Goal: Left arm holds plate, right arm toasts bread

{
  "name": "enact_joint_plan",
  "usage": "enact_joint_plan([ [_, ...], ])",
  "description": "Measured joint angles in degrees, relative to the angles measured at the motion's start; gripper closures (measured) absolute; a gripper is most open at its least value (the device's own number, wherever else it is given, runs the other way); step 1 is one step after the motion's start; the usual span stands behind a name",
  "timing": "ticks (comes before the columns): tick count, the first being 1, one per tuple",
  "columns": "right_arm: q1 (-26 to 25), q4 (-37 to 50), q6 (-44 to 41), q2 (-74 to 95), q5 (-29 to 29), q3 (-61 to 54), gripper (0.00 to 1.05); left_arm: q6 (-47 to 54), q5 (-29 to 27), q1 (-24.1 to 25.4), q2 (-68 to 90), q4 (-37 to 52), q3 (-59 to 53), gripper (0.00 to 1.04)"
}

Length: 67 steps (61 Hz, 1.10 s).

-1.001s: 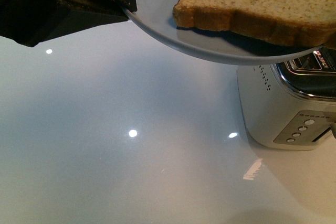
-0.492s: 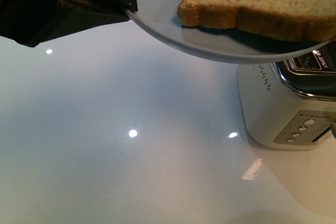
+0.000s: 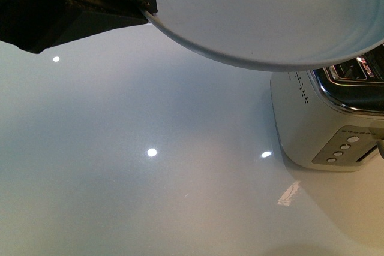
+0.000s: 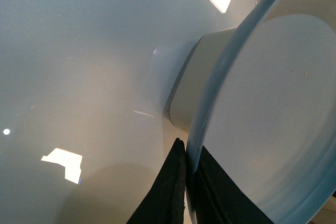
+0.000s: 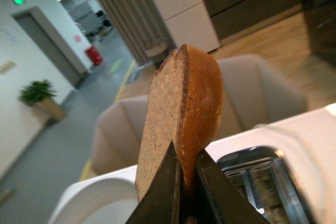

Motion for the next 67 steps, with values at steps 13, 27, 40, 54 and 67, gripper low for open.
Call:
enact_joint_plan([
  [13,-2.9,2.8,-20.7,8.9,2.4,1.0,1.02,0.0,0.0,0.0,0.0,0.0,0.0,1.02],
  [27,-2.2,2.9,-30.0,17.9,4.0,1.1,1.02,0.0,0.0,0.0,0.0,0.0,0.0,1.02],
  [40,0.2,2.6,-31.9,24.0,4.3,2.2,1.02,0.0,0.0,0.0,0.0,0.0,0.0,1.02],
  [54,1.9,2.9,-32.3,29.5,6.5,3.0,1.02,0.0,0.0,0.0,0.0,0.0,0.0,1.02],
  [67,2.9,3.1,-32.4,34.0,8.1,3.8,1.02,0.0,0.0,0.0,0.0,0.0,0.0,1.02],
])
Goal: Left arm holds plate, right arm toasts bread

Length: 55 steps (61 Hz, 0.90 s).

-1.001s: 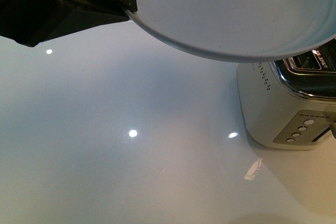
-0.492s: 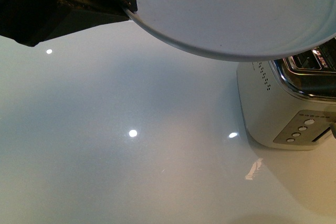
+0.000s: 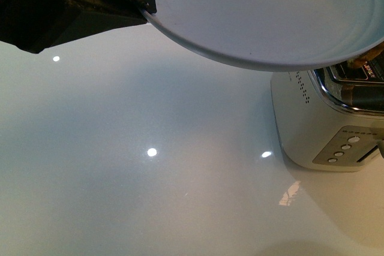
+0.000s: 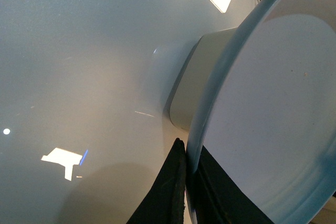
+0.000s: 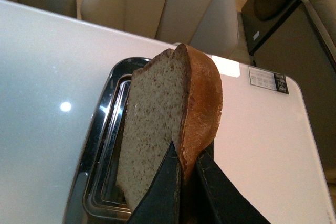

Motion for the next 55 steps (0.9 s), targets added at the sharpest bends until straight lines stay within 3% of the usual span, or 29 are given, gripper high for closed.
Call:
enact_joint_plan([
  [55,-0.9,0.9,-2.7,15.9,0.1,4.4,1.02,-0.1,0.0,0.0,-0.1,0.1,0.0,1.02],
])
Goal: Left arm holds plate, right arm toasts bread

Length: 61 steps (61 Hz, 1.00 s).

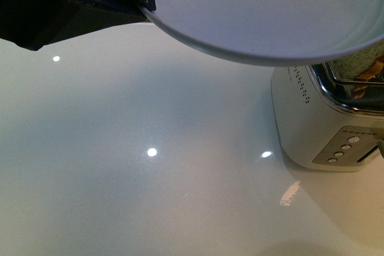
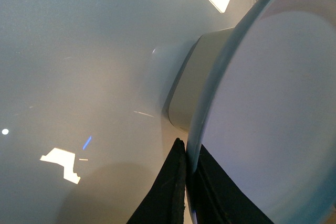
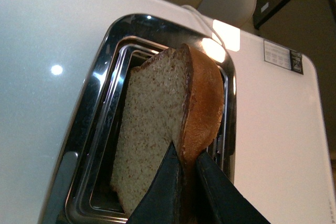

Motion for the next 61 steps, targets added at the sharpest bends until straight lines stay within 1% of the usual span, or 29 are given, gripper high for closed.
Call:
enact_joint_plan([
  [8,0.0,0.6,0.1,1.2,-0.1,0.0,1.02,0.0,0.0,0.0,0.0,0.0,0.0,1.02],
  [11,-0.1,0.7,0.3,1.4,-0.3,0.0,0.92,0.0,0.0,0.0,0.0,0.0,0.0,1.02],
  [12,-0.2,0.8,0.3,1.4,-0.5,0.0,0.86,0.0,0.0,0.0,0.0,0.0,0.0,1.02],
  [14,-0.3,1.0,0.4,1.4,-0.5,0.0,0.81,0.0,0.0,0.0,0.0,0.0,0.0,1.02],
  [16,-0.3,1.1,0.4,1.4,-0.4,-0.1,0.77,0.0,0.0,0.0,0.0,0.0,0.0,1.02],
  [19,-0.5,1.5,0.6,1.2,-0.4,-0.3,0.69,0.0,0.0,0.0,0.0,0.0,0.0,1.02],
  [21,-0.6,1.5,0.8,1.0,-0.4,-0.4,0.65,0.0,0.0,0.0,0.0,0.0,0.0,1.02],
  [27,-1.0,2.1,1.5,-0.3,-0.4,-1.3,0.49,0.0,0.0,0.0,0.0,0.0,0.0,1.02],
  [29,-1.2,2.3,1.6,-0.8,-0.4,-1.5,0.46,0.0,0.0,0.0,0.0,0.0,0.0,1.02],
  [31,-1.5,2.6,2.0,-2.4,-0.4,-2.1,0.37,0.0,0.0,0.0,0.0,0.0,0.0,1.02],
  [35,-2.0,3.1,3.1,-5.8,-0.5,-3.4,0.23,0.0,0.0,0.0,0.0,0.0,0.0,1.02],
  [36,-2.2,3.4,3.4,-7.3,-0.6,-3.9,0.18,0.0,0.0,0.0,0.0,0.0,0.0,1.02],
  [39,-2.6,3.8,4.3,-10.7,-0.8,-5.2,0.09,0.0,0.0,0.0,0.0,0.0,0.0,1.02],
  [40,-2.8,3.9,4.8,-11.9,-0.9,-5.7,0.07,0.0,0.0,0.0,0.0,0.0,0.0,1.02],
  [44,-3.1,3.9,6.1,-15.8,-1.4,-7.3,0.09,0.0,0.0,0.0,0.0,0.0,0.0,1.02],
  [55,-4.9,3.3,10.7,-29.8,-4.7,-13.1,0.09,0.0,0.0,0.0,0.0,0.0,0.0,1.02],
  [61,-5.7,3.6,12.2,-34.1,-4.9,-14.3,0.09,0.0,0.0,0.0,0.0,0.0,0.0,1.02],
])
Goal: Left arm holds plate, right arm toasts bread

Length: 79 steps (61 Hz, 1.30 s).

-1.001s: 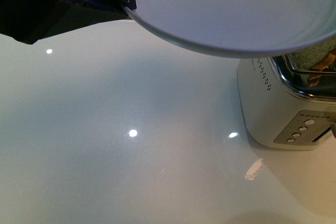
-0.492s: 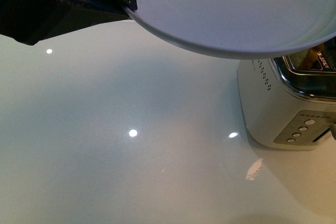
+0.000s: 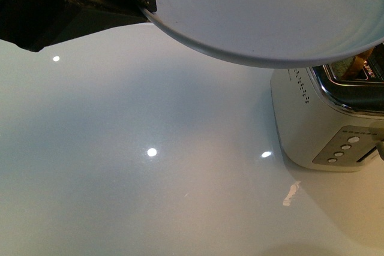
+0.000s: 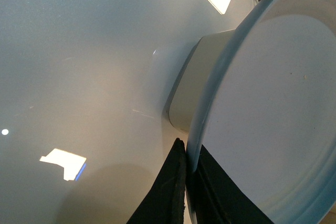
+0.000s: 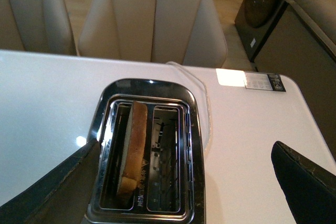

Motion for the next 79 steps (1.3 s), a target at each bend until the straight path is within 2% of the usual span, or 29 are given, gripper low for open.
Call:
enact_joint_plan([
  [6,-1.3,13.0,0.2,-0.9,-7.4,-5.1,0.23,0.0,0.2,-0.1,0.0,0.0,0.0,1.02],
  [10,-1.7,17.9,0.2,-1.9,-9.0,-8.8,0.34,0.0,0.2,-0.1,0.0,0.0,0.0,1.02],
  [17,-2.7,19.8,0.3,-5.3,-9.5,-13.6,0.53,0.0,0.0,0.0,-0.1,0.0,0.0,1.02],
  [22,-5.4,20.0,0.3,-7.7,-13.4,-16.2,0.67,0.0,0.1,0.0,-0.1,0.0,0.0,1.02],
  [35,-6.7,19.6,0.2,-13.7,-13.6,-21.9,1.03,0.0,0.2,0.0,-0.1,0.0,0.0,1.02],
  [76,-6.8,9.4,0.5,-31.2,-13.6,-29.2,1.03,0.0,0.1,0.0,-0.1,0.0,0.0,1.02],
  [79,-6.8,10.6,0.5,-32.0,-13.6,-30.3,1.03,0.0,0.1,0.0,-0.1,0.0,0.0,1.02],
])
